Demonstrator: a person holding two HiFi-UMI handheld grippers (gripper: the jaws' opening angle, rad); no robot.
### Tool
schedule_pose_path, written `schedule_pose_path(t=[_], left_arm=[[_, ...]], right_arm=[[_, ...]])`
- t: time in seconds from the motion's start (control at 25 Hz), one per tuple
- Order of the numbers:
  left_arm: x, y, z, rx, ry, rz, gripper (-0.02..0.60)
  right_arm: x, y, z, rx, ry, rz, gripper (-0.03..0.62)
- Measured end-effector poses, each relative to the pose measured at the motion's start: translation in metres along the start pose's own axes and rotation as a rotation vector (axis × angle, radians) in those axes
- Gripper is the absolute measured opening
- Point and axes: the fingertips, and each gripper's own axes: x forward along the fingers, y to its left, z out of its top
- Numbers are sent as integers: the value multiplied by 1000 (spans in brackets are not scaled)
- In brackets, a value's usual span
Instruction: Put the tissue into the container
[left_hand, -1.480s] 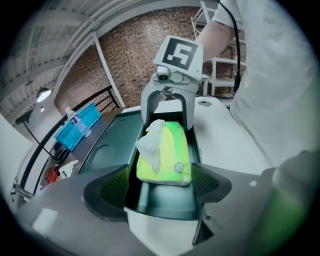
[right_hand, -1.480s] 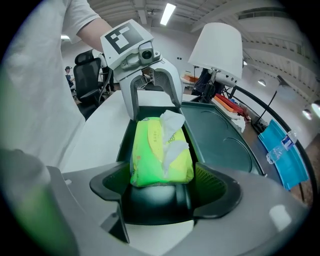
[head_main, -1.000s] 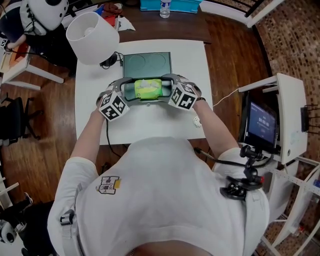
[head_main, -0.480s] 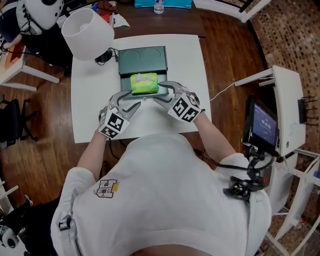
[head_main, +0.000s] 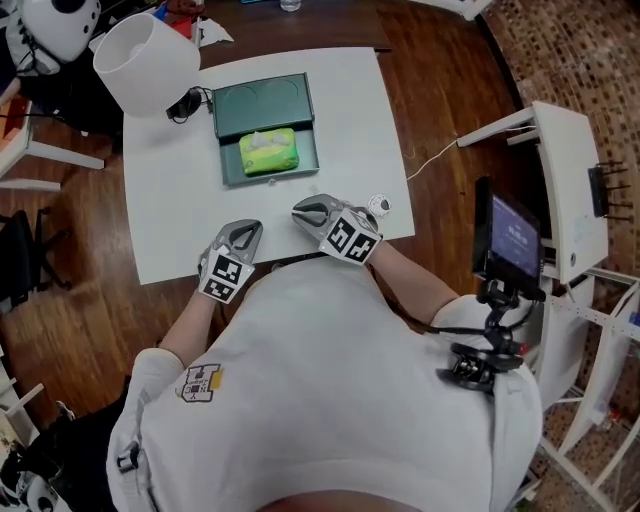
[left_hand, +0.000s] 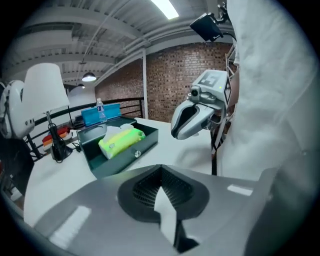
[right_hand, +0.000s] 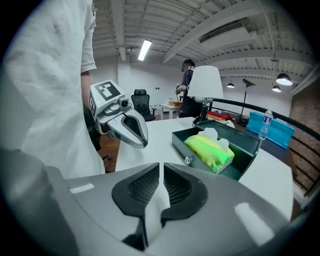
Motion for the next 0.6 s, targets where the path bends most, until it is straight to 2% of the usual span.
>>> schedule_pose_path(t=[0.2,0.36,0.6], left_arm=[[9,-26,-25,-8,65,-64,0],[11,-37,-39,-9,76,-63,0],[11,-33,-39,-15,82,-50,0]], right_arm=[[10,17,-22,17,43,39,0],[9,25,-33,2,58,34,0],[10,22,-35,1,63,29,0]])
